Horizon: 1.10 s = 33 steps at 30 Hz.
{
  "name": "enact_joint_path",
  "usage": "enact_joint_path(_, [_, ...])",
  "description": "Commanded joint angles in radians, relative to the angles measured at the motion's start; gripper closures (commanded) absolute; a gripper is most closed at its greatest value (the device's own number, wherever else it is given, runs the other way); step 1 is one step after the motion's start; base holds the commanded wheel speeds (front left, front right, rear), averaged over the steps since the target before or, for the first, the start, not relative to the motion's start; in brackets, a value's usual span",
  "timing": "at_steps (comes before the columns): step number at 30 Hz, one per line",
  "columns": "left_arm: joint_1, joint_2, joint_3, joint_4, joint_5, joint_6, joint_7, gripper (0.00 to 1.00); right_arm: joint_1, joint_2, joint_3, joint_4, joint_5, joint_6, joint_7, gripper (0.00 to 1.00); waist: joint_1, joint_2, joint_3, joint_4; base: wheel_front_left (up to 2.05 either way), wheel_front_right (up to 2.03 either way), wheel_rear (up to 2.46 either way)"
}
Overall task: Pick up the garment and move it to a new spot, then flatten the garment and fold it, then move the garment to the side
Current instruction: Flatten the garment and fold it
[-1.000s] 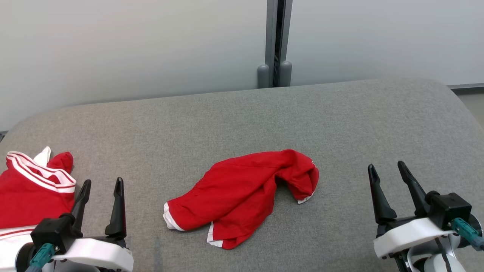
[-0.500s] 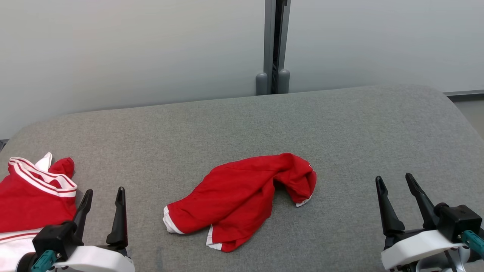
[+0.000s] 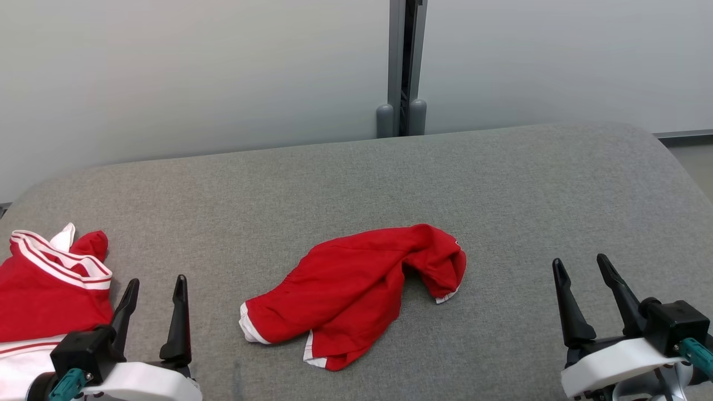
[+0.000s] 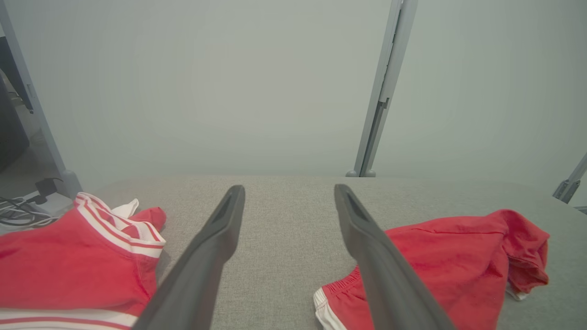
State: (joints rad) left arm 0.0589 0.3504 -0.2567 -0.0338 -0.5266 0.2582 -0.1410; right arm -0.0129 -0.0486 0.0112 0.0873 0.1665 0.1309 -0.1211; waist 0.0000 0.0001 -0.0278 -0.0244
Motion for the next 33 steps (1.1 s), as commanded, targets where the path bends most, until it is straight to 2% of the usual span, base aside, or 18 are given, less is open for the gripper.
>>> enact_joint_path(1, [0.008,0.003,0.000,-0.005,0.002,0.006,0.002,0.00,0.006,-0.005,0.002,-0.001,0.000,0.000,0.004,0.00,0.0000,-0.0001,0.001,0.000,0.00,0.00,0.00])
enact_joint_path(9, [-0.002,0.003,-0.008,-0.009,0.001,0.012,0.008,0.00,-0.003,-0.005,0.008,0.002,-0.002,0.000,0.002,0.00,0.0000,-0.0001,0.006,0.005,0.00,0.00,0.00])
enact_joint_path(13, [-0.017,0.002,-0.011,-0.013,0.003,0.014,0.013,0.00,-0.031,-0.004,0.061,-0.002,-0.018,0.000,0.016,0.00,0.0000,-0.0001,0.017,0.019,0.00,0.00,0.00])
enact_joint_path(17, [-0.039,-0.001,-0.018,-0.015,0.007,0.009,0.011,0.00,-0.066,-0.023,0.233,0.016,0.017,0.000,0.073,0.00,0.0000,-0.0001,0.045,0.046,0.00,0.00,0.00])
enact_joint_path(23, [-0.091,-0.016,-0.029,0.007,0.008,-0.003,-0.006,0.00,-0.155,-0.096,0.548,0.037,0.096,0.000,0.171,0.00,0.0000,-0.0001,0.117,0.103,0.00,0.00,0.00])
enact_joint_path(26, [-0.125,-0.031,-0.037,0.029,0.007,-0.014,-0.021,0.00,-0.203,-0.130,0.667,0.053,0.125,0.000,0.199,0.00,0.0000,-0.0001,0.152,0.135,0.00,0.00,0.00])
enact_joint_path(29, [-0.158,-0.044,-0.046,0.057,0.006,-0.029,-0.036,0.00,-0.251,-0.157,0.750,0.086,0.144,0.000,0.217,0.00,0.0000,-0.0001,0.183,0.166,0.00,0.00,0.00])
enact_joint_path(33, [-0.196,-0.065,-0.057,0.092,0.005,-0.046,-0.057,0.00,-0.322,-0.188,0.804,0.148,0.143,0.000,0.227,0.00,0.0000,-0.0001,0.223,0.201,0.00,0.00,0.00])
